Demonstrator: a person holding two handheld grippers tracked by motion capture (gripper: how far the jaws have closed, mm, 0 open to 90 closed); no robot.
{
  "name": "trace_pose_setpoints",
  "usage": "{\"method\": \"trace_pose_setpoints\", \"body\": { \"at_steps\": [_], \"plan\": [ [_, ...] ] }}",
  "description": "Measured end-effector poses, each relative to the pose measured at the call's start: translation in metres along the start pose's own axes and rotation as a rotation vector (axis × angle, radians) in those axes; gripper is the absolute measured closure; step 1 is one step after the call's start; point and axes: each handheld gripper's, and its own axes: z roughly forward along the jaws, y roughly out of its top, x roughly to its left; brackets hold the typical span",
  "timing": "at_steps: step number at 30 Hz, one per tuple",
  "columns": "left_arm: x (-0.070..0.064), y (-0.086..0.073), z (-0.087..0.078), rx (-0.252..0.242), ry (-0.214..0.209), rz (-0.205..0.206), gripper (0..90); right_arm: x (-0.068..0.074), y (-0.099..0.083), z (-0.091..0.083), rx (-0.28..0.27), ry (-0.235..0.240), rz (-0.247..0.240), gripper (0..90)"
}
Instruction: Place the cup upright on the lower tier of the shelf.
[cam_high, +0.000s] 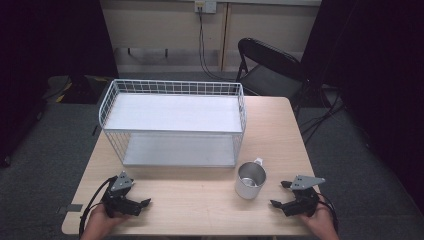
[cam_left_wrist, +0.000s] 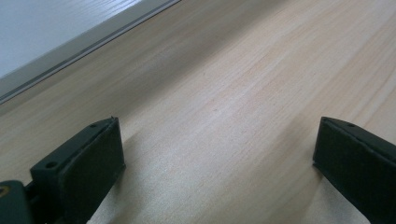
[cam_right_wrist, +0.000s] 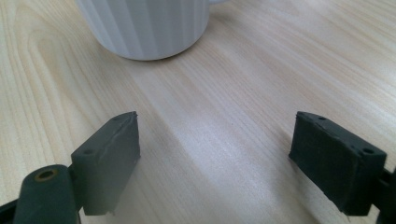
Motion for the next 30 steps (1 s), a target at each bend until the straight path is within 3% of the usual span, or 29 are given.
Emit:
{"method": "trace_pose_setpoints", "body": {
  "at_steps": [14,19,23,30],
  "plan": [
    [0.000,0.000,0.000,0.000,0.000,0.000,1.2,0.002,-0.001,-0.001,0.000,-0.012,0.019,14.8],
    [0.000,0.000,0.000,0.000,0.000,0.000,1.2,0.004,0.001,-0.004,0.026,0.009,0.022,15.0],
    [0.000,0.000,0.000,0.000,0.000,0.000,1.1,0.006,0.008,-0.010,0.056,0.041,0.041,15.0],
    [0.000,0.000,0.000,0.000,0.000,0.000,1.2,0.011,0.027,-0.026,0.014,0.049,0.022,15.1]
  ]
}}
